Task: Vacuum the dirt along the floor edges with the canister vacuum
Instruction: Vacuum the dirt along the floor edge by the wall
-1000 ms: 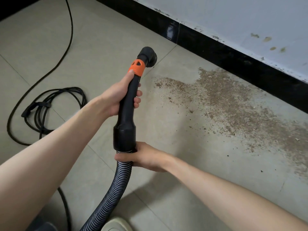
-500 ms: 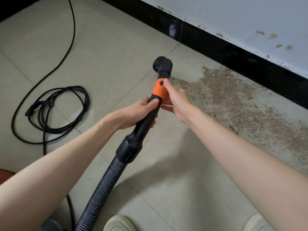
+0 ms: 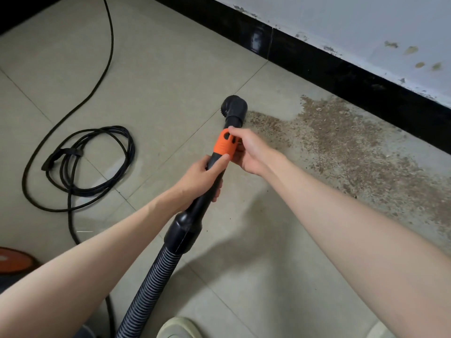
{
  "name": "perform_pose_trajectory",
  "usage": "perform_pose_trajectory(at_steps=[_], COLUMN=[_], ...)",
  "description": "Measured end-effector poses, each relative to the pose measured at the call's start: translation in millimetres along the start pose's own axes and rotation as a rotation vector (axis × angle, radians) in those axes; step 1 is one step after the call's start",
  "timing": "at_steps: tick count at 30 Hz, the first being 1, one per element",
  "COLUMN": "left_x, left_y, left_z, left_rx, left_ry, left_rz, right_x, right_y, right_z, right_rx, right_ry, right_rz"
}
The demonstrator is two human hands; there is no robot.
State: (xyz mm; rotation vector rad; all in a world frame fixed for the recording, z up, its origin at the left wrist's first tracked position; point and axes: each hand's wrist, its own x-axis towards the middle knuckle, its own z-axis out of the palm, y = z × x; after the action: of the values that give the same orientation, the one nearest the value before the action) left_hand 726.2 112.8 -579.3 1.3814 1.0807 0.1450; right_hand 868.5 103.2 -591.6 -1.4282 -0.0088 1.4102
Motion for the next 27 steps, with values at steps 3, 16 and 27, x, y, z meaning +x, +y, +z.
perform_pose_trajectory(at_steps=[3, 16, 27], left_x=[5.5, 30.3, 43.6], left_y=[-2.1, -5.2, 18.8], left_z=[-16.7, -51.2, -23.6], left_rx=[-0.122, -0.267, -0.009], left_ry=[-0.051, -0.168, 0.005], left_rz=[-0.043, -0.138, -0.102], right_x=[5.0, 24.7, 28.4], right_y=[0.6, -4.9, -22.0], right_z=[10.4, 36.4, 24.0], right_rx=[-0.010, -0.019, 0.251], right_ry=[0.004, -0.053, 0.028], right_rz=[0.012, 0.048, 0.036])
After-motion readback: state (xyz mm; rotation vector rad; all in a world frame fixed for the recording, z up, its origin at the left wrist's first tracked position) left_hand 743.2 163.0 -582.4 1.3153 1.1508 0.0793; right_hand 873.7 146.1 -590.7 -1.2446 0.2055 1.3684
